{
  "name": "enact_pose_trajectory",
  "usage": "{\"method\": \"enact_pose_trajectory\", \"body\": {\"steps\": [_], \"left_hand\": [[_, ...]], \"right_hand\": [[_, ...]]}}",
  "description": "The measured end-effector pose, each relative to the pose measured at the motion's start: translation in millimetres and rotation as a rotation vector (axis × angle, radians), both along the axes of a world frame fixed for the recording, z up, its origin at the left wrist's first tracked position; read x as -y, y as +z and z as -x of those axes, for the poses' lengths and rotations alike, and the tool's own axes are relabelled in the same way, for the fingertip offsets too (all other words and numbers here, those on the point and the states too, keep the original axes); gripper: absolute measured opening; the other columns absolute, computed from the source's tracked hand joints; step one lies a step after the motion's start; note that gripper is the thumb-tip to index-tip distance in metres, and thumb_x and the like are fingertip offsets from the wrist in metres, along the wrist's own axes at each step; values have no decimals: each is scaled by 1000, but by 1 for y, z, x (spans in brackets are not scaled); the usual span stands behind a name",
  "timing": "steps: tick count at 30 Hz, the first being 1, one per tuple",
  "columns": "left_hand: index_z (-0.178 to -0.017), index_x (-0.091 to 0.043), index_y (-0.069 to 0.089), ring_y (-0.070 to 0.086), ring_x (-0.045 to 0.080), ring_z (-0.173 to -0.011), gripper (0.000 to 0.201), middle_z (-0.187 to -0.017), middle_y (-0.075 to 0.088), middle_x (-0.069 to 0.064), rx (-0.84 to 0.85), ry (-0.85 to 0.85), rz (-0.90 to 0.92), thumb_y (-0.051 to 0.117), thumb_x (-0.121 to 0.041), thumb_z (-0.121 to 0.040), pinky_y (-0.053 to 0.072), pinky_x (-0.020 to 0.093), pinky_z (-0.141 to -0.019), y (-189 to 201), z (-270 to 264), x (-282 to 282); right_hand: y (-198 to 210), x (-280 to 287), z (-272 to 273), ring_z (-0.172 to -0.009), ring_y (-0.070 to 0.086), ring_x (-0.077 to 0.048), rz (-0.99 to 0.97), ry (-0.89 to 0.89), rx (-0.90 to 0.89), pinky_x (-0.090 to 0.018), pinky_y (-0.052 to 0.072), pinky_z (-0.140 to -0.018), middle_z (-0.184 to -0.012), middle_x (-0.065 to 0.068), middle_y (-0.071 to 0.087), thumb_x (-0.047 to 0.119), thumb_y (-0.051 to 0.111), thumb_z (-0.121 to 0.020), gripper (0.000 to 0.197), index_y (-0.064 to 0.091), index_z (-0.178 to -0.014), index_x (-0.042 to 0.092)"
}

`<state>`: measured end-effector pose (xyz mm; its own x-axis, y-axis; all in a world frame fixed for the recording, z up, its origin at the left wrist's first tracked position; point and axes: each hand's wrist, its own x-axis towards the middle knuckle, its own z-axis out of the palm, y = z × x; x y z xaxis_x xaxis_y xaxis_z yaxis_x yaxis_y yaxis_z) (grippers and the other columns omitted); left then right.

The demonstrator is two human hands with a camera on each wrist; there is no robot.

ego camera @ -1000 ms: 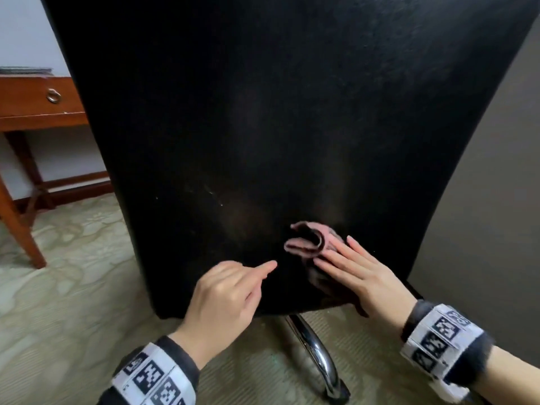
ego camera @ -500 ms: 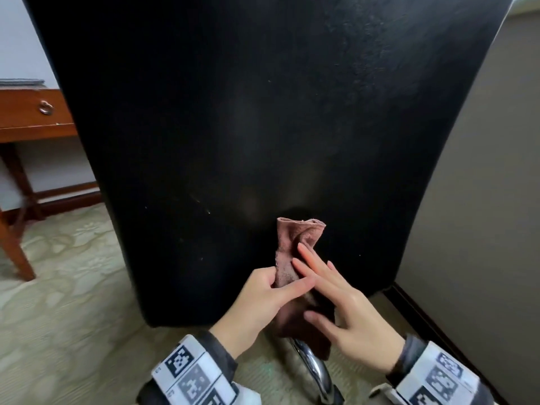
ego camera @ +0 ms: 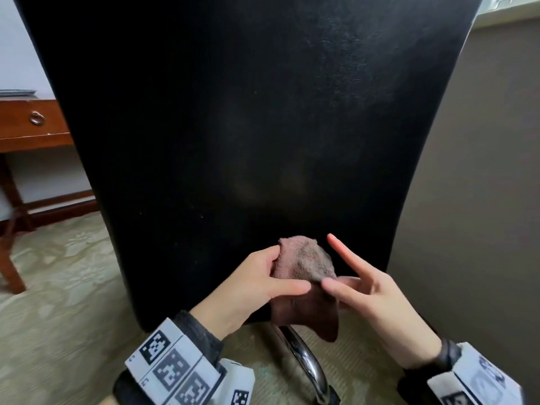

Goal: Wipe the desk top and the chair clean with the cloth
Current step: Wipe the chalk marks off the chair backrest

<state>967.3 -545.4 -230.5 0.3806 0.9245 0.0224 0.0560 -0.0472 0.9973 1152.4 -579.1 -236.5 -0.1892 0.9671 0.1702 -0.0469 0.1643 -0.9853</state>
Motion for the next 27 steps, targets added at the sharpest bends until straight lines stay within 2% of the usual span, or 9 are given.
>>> {"method": "enact_pose_trajectory", "body": {"steps": [3, 6, 8, 11, 13, 17, 20, 24, 27], "left_hand": [[-110, -14, 66, 69, 17, -94, 49, -99, 73, 5, -120, 62, -105, 80, 3, -67, 55, 30, -86, 4, 4, -2], [-98, -15, 70, 71, 15, -85, 39, -90, 75, 4, -114, 127, -155, 79, 6, -67, 56, 22, -73, 10, 8, -1], [-97, -13, 71, 70, 15, -88, 37, -91, 74, 4, -162, 147, -197, 81, 2, -66, 57, 26, -77, 12, 10, -3], [-116, -11, 66, 65, 13, -102, 66, -105, 71, 2, -271, 164, -268, 85, -27, -55, 52, 38, -93, 14, 9, -10], [-116, -16, 67, 65, 7, -99, 66, -103, 71, -4, -334, 187, -333, 82, -36, -55, 52, 36, -93, 18, 7, -12], [-100, -26, 72, 67, 0, -81, 37, -81, 74, -9, -358, 230, -369, 84, -15, -66, 53, 25, -80, 44, 0, -17], [-92, -27, 69, 65, 2, -75, 34, -80, 72, -8, -295, 269, -286, 83, -10, -66, 49, 21, -72, 64, -6, -22], [-104, -25, 47, 54, 1, -98, 59, -104, 57, -9, -302, 368, -168, 88, -20, -61, 41, 11, -83, 92, -21, -21], [-117, -23, 41, 51, 1, -108, 82, -113, 55, -10, -256, 305, 142, 90, -37, -52, 39, 16, -91, 114, -28, -21]], "right_hand": [[6, -6, -1, -69, 55, -11, -78, -26, 76, -22, 48, -68, -66, -4, 61, 7, 65, -79, 56, 53, -129, 30], [11, -10, 0, -77, 58, -17, -64, 3, 75, -28, 50, -75, -80, -13, 64, 8, 56, -88, 51, 51, -130, 36], [13, -12, 2, -88, 64, -16, -56, 37, 55, -26, 53, -83, -94, -12, 69, 12, 58, -86, 51, 50, -131, 36], [15, -20, 4, -97, 65, -6, -110, -30, 125, -16, 52, -81, -106, 1, 70, 1, 69, -76, 55, 57, -127, 19], [21, -29, 2, -95, 66, -6, -124, -135, 210, -21, 53, -85, -106, -3, 71, -6, 74, -70, 53, 63, -117, 15], [51, -49, -11, -84, 69, -12, -119, -235, 482, -32, 55, -83, -86, -1, 73, 7, 78, -70, 26, 73, -90, 23], [77, -60, -19, -94, 63, -16, -44, -195, 555, -35, 50, -89, -93, 2, 66, 14, 74, -76, 9, 71, -81, 21], [120, -66, -25, -83, 56, -18, 273, -56, 214, -33, 43, -80, -86, -7, 60, 9, 58, -89, 5, 59, -92, 6], [149, -69, -26, -91, 57, -24, 454, -6, 110, -39, 43, -82, -98, -12, 60, 16, 52, -94, 22, 59, -110, 3]]}}
